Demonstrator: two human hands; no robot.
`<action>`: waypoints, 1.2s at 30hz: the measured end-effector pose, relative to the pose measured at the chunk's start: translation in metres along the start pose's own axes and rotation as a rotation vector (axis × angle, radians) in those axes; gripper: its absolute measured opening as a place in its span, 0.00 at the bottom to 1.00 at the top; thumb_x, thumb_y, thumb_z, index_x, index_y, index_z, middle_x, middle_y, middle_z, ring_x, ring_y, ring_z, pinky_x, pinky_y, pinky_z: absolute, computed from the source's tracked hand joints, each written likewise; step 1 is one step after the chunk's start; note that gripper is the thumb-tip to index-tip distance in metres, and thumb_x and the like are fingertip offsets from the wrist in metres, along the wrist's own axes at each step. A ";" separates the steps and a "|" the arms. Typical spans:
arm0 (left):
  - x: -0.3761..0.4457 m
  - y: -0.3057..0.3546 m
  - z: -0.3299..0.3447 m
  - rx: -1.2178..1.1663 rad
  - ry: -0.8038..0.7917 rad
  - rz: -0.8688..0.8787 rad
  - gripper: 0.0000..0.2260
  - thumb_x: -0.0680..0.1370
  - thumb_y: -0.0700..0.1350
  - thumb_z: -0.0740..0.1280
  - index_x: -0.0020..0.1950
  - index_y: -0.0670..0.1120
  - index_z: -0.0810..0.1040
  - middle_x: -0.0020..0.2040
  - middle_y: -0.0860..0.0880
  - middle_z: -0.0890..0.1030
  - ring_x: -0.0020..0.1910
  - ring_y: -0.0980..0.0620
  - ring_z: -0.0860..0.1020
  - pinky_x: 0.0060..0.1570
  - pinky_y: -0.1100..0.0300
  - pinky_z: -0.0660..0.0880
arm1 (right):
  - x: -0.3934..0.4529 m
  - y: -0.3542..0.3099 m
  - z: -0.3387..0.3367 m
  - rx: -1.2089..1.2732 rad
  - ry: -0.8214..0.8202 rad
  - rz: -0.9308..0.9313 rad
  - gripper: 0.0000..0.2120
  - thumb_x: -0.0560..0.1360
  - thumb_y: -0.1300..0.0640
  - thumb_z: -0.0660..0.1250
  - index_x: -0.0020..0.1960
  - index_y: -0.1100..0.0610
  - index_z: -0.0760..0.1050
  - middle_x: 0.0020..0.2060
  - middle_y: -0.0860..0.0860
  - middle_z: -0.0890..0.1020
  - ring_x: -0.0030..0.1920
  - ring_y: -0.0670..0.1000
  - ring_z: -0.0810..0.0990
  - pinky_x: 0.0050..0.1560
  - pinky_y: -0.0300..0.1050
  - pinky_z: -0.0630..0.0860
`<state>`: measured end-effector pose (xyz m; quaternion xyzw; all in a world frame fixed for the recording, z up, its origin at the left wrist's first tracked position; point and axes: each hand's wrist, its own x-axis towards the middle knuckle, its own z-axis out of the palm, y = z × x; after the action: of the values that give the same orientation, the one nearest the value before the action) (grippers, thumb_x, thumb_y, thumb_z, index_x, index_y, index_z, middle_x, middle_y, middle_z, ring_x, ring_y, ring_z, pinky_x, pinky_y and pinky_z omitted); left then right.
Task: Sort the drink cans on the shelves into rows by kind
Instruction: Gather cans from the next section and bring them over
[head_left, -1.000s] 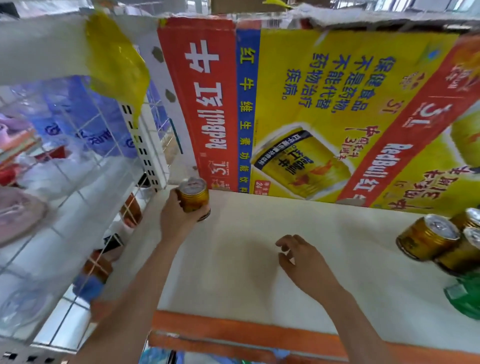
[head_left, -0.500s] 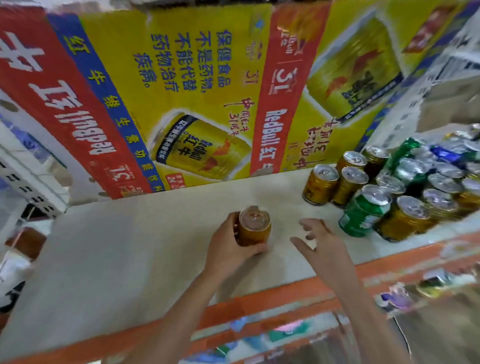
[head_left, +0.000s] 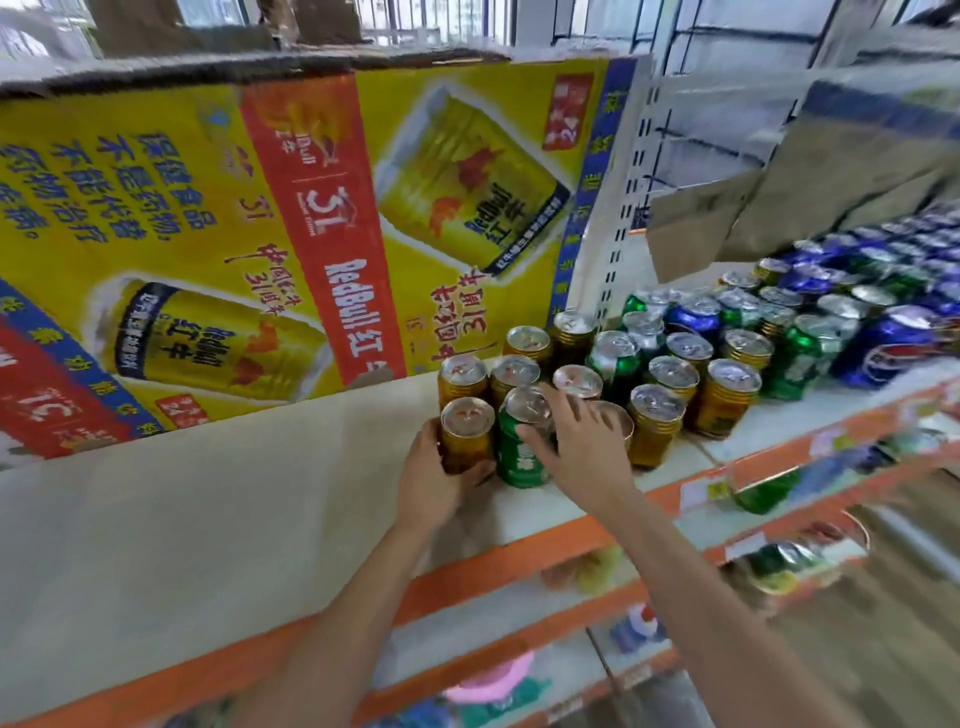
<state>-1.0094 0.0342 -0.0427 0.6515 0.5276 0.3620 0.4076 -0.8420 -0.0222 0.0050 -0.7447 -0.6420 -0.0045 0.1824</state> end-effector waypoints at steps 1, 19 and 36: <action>-0.001 0.001 0.002 0.002 0.012 -0.007 0.33 0.60 0.54 0.79 0.60 0.51 0.70 0.57 0.50 0.79 0.53 0.50 0.79 0.52 0.57 0.76 | -0.002 0.001 0.004 0.022 0.033 -0.007 0.30 0.77 0.37 0.51 0.71 0.55 0.64 0.63 0.55 0.75 0.64 0.59 0.73 0.60 0.56 0.68; 0.005 0.029 0.015 0.279 0.128 -0.136 0.25 0.68 0.51 0.74 0.59 0.42 0.72 0.55 0.46 0.76 0.54 0.43 0.77 0.46 0.58 0.69 | 0.001 0.010 0.015 -0.015 0.227 -0.047 0.28 0.75 0.39 0.52 0.61 0.57 0.75 0.43 0.52 0.81 0.43 0.55 0.80 0.43 0.47 0.75; 0.011 0.101 0.061 0.588 -0.013 0.608 0.15 0.74 0.53 0.60 0.51 0.45 0.79 0.50 0.49 0.76 0.51 0.51 0.72 0.52 0.60 0.68 | 0.000 0.112 -0.030 0.095 0.197 0.007 0.16 0.73 0.51 0.56 0.53 0.56 0.78 0.53 0.50 0.79 0.54 0.51 0.73 0.50 0.49 0.76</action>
<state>-0.9125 0.0247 0.0247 0.8682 0.3899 0.2957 0.0823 -0.7276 -0.0432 0.0031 -0.7335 -0.6178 -0.0465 0.2796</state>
